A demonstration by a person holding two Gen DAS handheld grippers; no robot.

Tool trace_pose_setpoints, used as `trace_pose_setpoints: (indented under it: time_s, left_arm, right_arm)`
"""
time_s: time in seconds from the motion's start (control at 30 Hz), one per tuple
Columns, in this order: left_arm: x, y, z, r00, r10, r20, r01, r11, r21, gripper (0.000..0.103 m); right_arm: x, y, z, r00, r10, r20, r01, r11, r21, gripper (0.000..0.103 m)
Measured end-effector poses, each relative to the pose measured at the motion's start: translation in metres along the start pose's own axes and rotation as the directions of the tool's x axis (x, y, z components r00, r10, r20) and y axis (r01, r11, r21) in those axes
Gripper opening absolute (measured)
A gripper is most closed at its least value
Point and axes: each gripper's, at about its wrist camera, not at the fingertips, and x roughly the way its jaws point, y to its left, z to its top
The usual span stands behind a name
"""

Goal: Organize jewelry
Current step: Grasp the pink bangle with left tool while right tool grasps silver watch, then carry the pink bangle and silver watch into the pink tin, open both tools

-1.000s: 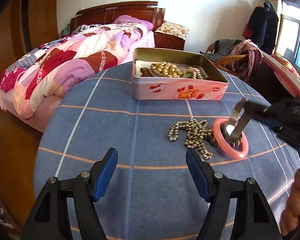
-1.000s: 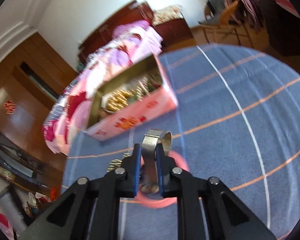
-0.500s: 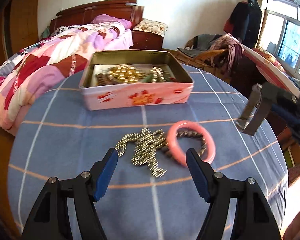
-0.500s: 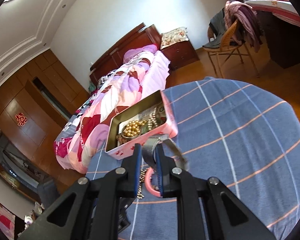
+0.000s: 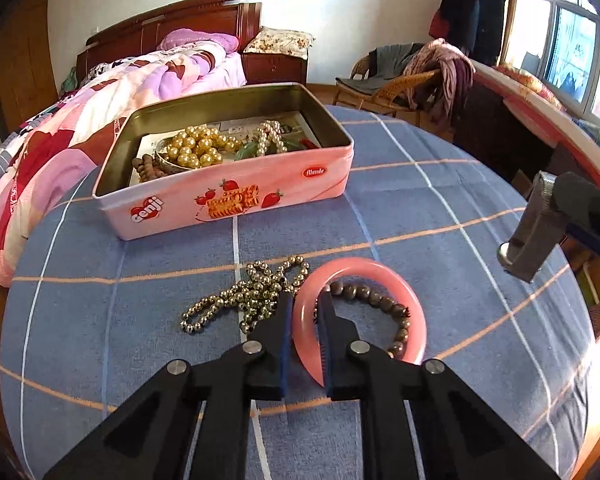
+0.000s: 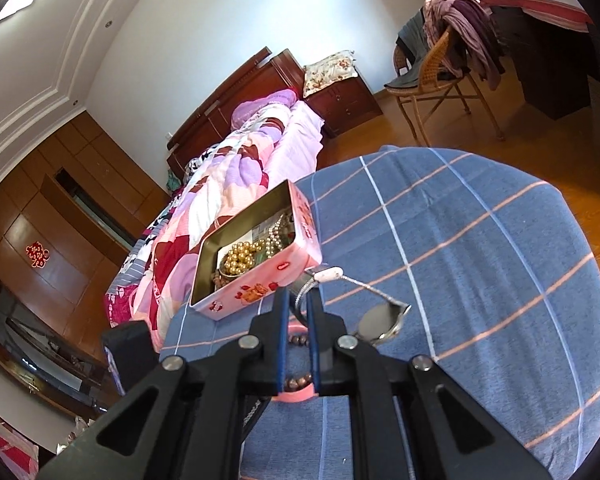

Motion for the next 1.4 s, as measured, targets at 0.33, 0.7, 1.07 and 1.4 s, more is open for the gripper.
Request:
trace_pose_setpoints:
  time_s: [0.33, 0.7, 1.07, 1.4]
  left_arm:
    - [-0.054, 0.025, 0.004, 0.983, -0.091, 0.16, 0.103, 0.992, -0.068, 0.01]
    - [-0.079, 0.061, -0.005, 0.975, -0.061, 0.214, 0.091, 0.987, -0.134, 0.009]
    - [-0.08, 0.075, -0.011, 0.976, -0.048, 0.21, 0.083, 0.984, -0.159, 0.009]
    - [-0.078, 0.078, -0.013, 0.979, -0.053, 0.196, 0.088, 0.981, -0.173, 0.009]
  right_arm:
    - [-0.012, 0.01, 0.004, 0.999, 0.017, 0.039, -0.016, 1.0, -0.018, 0.013]
    - [-0.005, 0.015, 0.001, 0.997, -0.066, 0.03, 0.068, 0.995, -0.067, 0.015]
    - [0.057, -0.009, -0.026, 0.94, -0.28, -0.195, 0.252, 0.955, -0.157, 0.081]
    - [0.072, 0.002, -0.043, 0.864, -0.481, -0.149, 0.38, 0.817, -0.434, 0.037]
